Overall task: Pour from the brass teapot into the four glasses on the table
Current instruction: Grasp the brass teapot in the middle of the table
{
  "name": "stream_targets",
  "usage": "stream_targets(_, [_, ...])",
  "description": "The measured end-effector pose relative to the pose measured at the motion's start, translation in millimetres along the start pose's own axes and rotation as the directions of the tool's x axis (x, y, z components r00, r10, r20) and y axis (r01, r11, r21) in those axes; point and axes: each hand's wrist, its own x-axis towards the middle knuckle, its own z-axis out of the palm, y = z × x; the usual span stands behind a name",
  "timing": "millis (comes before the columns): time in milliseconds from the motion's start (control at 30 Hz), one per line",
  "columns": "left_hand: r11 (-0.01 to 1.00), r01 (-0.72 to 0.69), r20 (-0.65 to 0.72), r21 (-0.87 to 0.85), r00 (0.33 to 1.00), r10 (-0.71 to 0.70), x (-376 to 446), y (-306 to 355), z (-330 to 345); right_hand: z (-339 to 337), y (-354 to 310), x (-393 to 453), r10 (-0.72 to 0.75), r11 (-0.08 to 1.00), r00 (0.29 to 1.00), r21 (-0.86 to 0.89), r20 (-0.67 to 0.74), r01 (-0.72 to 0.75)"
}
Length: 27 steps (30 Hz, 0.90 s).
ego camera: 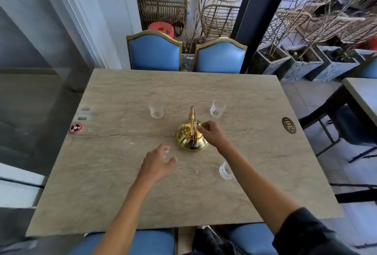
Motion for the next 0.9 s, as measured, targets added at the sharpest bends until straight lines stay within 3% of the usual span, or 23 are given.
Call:
stream_targets(300, [0.996,0.087,-0.022,-0.025,0.996,-0.088,15.8,-5.8,8.2,32.0,-9.6,66.7,0.111,0.988,0.986,0.090,0.121,-0.122])
stream_targets(533, [0.988,0.155,-0.067,-0.013,0.985,-0.156,18.7,-24.6,-4.9,43.5,-14.7,82.3,0.187,0.895,0.973,0.386,0.134,-0.225])
stream_targets(700, [0.982,0.184,-0.080,-0.031,0.979,-0.186,19.7,-32.2,-16.1,52.3,-16.1,83.8,0.208,0.922,0.972,0.310,0.110,-0.232])
stream_targets(900, [0.986,0.159,-0.090,-0.038,0.983,-0.162,15.8,-35.0,-27.5,50.5,-11.0,59.8,0.117,0.962,0.988,0.234,0.105,-0.139])
